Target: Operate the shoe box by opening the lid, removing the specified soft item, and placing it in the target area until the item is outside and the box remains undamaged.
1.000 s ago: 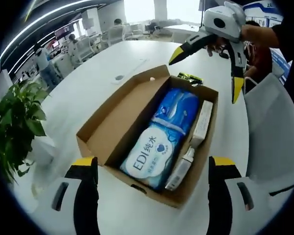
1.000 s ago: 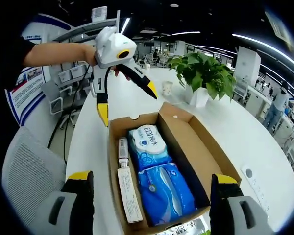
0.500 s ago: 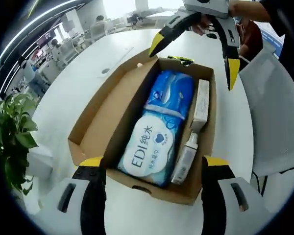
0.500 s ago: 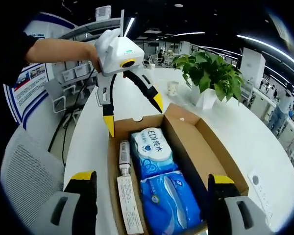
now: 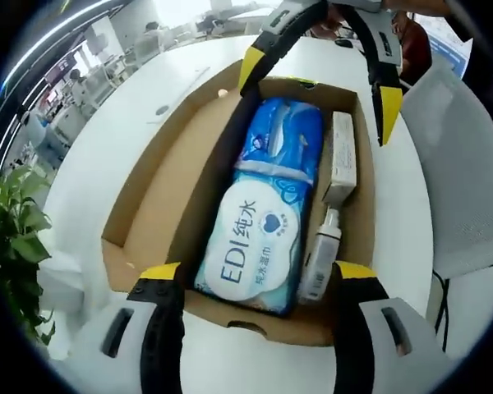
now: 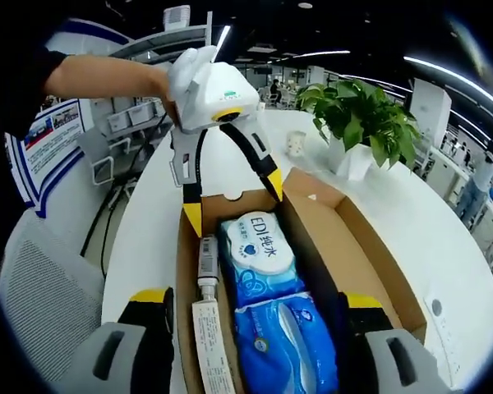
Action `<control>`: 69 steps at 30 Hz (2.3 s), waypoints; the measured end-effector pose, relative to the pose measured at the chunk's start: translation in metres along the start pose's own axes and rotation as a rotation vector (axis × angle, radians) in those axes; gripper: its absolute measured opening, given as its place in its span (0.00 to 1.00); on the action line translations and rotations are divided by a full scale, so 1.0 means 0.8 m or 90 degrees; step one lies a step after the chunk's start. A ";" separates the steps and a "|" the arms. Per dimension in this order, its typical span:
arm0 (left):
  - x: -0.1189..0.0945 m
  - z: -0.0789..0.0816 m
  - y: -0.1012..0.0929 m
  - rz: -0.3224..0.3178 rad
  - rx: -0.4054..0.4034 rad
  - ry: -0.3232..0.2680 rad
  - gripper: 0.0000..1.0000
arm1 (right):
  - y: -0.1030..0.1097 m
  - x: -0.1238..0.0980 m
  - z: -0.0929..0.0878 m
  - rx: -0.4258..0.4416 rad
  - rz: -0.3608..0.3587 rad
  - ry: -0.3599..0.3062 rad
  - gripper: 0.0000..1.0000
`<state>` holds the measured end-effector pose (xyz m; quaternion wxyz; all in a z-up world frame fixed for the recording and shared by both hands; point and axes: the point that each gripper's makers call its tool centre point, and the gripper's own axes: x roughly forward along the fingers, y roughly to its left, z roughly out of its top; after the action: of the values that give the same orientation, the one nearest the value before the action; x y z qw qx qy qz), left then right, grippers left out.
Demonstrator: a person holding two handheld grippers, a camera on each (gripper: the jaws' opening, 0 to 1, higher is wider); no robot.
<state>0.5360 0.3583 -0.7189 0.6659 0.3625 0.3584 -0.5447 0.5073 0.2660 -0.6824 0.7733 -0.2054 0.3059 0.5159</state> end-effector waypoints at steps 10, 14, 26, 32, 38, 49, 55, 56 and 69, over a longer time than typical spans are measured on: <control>0.019 -0.006 -0.001 -0.029 0.032 0.019 0.67 | -0.001 0.018 -0.003 -0.002 0.015 0.015 0.75; 0.025 -0.008 0.000 -0.034 0.046 0.028 0.65 | 0.000 0.026 -0.006 -0.004 0.024 0.023 0.74; 0.036 -0.015 0.006 -0.039 0.056 0.045 0.60 | -0.005 0.042 -0.011 -0.009 0.034 0.042 0.72; 0.043 -0.018 0.007 -0.042 0.080 0.058 0.60 | -0.005 0.050 -0.012 -0.010 0.040 0.046 0.71; 0.047 -0.016 0.007 -0.049 0.086 0.058 0.59 | -0.007 0.060 -0.008 -0.013 0.049 0.040 0.71; 0.054 -0.014 0.008 -0.054 0.087 0.056 0.58 | -0.010 0.087 -0.003 -0.031 0.066 0.038 0.66; 0.059 -0.018 0.009 -0.043 0.099 0.066 0.58 | -0.008 0.105 -0.006 -0.039 0.075 0.045 0.63; 0.060 -0.019 0.009 -0.041 0.101 0.067 0.58 | -0.006 0.109 -0.008 -0.043 0.076 0.049 0.63; 0.071 -0.019 0.012 -0.033 0.120 0.076 0.60 | -0.006 0.133 -0.017 -0.087 0.082 0.066 0.61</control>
<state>0.5525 0.3464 -0.7750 0.5921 0.4460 0.3535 -0.5706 0.5379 0.3275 -0.7653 0.7062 -0.2639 0.3222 0.5726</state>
